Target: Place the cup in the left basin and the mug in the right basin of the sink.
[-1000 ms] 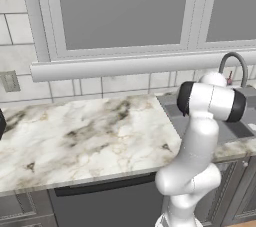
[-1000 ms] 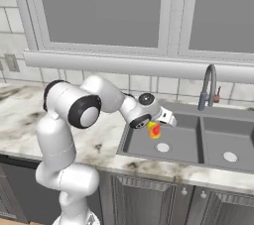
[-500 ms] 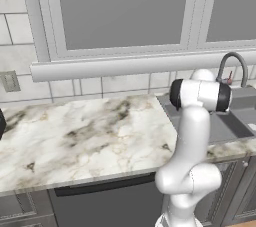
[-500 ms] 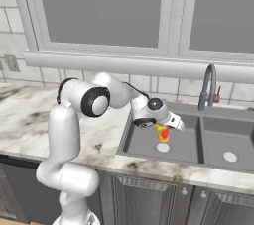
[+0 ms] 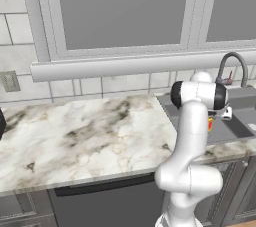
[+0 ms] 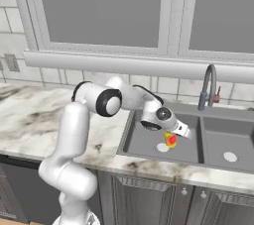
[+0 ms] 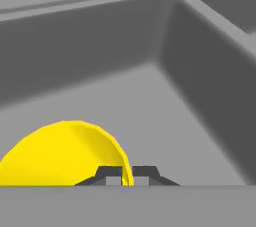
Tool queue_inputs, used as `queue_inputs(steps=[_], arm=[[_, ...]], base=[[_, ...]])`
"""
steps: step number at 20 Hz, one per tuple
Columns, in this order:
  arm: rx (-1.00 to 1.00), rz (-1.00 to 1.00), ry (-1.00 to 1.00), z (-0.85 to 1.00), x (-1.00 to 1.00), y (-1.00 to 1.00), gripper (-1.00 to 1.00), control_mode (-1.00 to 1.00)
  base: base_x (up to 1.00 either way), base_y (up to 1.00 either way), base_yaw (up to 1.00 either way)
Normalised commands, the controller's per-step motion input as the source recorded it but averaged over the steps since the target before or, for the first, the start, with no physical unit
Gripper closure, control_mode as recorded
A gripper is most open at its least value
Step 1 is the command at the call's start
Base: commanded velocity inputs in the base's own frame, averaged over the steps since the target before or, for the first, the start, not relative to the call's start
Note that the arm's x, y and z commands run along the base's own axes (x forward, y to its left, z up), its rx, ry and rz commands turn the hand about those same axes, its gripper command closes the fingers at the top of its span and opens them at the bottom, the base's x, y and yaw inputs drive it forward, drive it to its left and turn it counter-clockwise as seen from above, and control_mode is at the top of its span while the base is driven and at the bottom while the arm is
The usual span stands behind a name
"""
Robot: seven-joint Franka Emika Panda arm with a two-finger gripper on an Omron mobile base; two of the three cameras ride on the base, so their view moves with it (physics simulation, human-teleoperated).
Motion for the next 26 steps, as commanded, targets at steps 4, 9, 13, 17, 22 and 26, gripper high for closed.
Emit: queue_inputs(steps=[4,9,13,17,22,26], arm=[[0.0,-0.02,-0.02,-0.38,0.13,-0.31,1.0,-1.0],[0.0,-0.02,-0.02,-0.38,0.11,-0.27,1.0,-1.0],[0.0,-0.03,-0.03,-0.23,0.13,-0.1,1.0,-1.0],[0.0,0.0,-0.08,0.0,0.0,0.33,-1.0,-1.0],[0.0,0.0,-0.1,0.0,-0.06,0.35,-1.0,-1.0],[0.0,0.0,-0.09,0.0,-0.25,0.1,-1.0,-1.0]], base=[[0.0,0.0,0.0],[0.0,0.0,0.0],[0.0,0.0,0.0],[0.0,0.0,0.0],[0.0,0.0,0.0],[0.0,0.0,0.0]])
